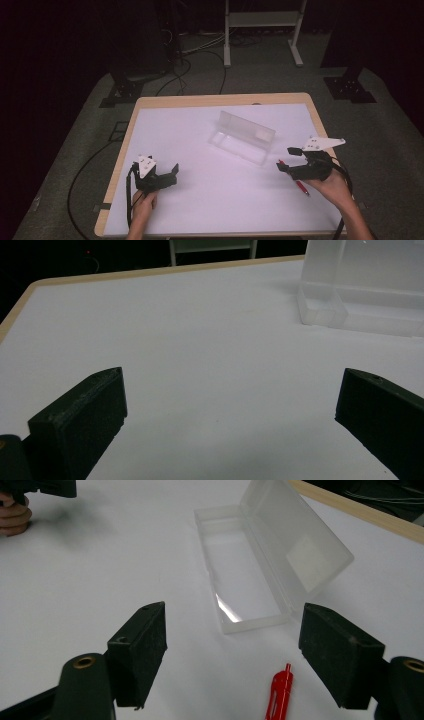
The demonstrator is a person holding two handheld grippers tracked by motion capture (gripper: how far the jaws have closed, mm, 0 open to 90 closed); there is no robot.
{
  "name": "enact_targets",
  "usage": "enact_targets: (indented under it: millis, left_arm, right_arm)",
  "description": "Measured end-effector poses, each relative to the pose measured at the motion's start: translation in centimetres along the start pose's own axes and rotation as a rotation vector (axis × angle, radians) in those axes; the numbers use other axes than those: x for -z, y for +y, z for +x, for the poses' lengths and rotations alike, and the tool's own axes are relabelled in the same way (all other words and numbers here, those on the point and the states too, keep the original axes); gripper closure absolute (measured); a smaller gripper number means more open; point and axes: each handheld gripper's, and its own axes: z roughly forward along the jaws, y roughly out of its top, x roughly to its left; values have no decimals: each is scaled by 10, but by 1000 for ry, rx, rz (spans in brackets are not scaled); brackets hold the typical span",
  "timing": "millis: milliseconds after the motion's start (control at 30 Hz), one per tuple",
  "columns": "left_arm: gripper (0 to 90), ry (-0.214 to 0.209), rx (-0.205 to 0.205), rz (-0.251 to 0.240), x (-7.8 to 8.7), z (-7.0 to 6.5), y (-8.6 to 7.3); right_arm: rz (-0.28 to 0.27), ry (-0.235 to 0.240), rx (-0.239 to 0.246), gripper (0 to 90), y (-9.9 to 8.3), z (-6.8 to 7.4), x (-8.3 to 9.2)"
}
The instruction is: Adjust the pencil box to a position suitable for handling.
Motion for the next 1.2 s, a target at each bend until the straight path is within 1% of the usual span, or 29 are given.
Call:
enact_targets:
  millis: [133,300,333,467,567,700,800,867,1033,1200]
  left_arm:
    - [0,-1,1,0,0,0,0]
    - [0,-3,5,-1,-1,0,0]
    - [0,-3,4,0,0,0,0]
    - [0,-3,0,1,0,-1,0]
    - [0,-5,0,2,0,-1,0]
    - [0,-5,3,0,-1,0,0]
    - [0,-5,4,-1,-1,0,0]
    - [0,-6,5,-1,-1,0,0]
    - [0,-8,4,-2,-1,0,0]
    - [0,-10,10,-5,-1,0,0]
  right_arm:
    - [9,17,18,260,10,2,-8]
    - [21,25,31,261,20,1,-17]
    - [24,26,41,264,22,1,-19]
    - [30,30,55,266,30,0,-24]
    - [35,43,54,267,36,1,-29]
    - [45,50,66,273,43,0,-38]
    - [39,64,62,284,48,0,-44]
    - [43,66,73,284,51,0,-49]
    - [64,79,89,295,59,1,-62]
    - [100,94,98,306,63,2,-78]
